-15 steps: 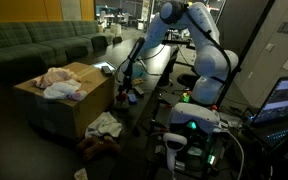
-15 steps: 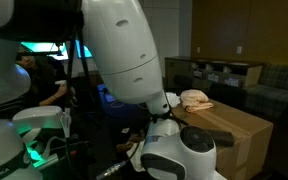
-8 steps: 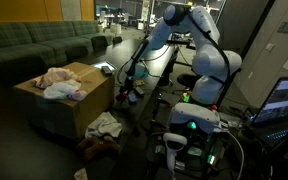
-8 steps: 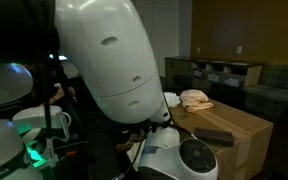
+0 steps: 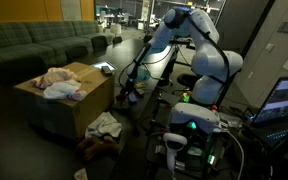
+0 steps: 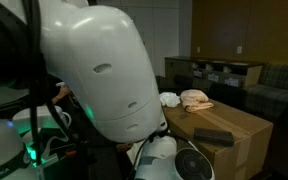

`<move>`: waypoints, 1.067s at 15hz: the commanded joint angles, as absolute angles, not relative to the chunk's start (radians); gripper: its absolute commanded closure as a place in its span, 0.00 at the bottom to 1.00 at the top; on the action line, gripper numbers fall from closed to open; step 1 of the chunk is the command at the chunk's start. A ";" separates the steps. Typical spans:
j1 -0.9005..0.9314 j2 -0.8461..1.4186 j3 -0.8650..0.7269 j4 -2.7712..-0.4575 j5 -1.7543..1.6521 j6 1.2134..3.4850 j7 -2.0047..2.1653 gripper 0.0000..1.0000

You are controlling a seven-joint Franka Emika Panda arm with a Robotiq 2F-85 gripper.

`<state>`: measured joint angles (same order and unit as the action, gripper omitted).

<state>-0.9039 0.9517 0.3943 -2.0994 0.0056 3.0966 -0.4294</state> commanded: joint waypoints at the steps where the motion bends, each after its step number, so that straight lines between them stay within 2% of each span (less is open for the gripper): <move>1: -0.945 0.978 0.439 -2.093 -0.050 3.137 -0.423 0.00; 13: -0.886 1.050 0.407 -2.043 -0.094 3.240 -0.349 0.00; 14: -0.882 1.057 0.405 -2.037 -0.096 3.248 -0.339 0.02; 15: -0.875 1.062 0.399 -2.032 -0.096 3.259 -0.326 0.26; 16: -0.871 1.066 0.396 -2.028 -0.095 3.268 -0.313 0.27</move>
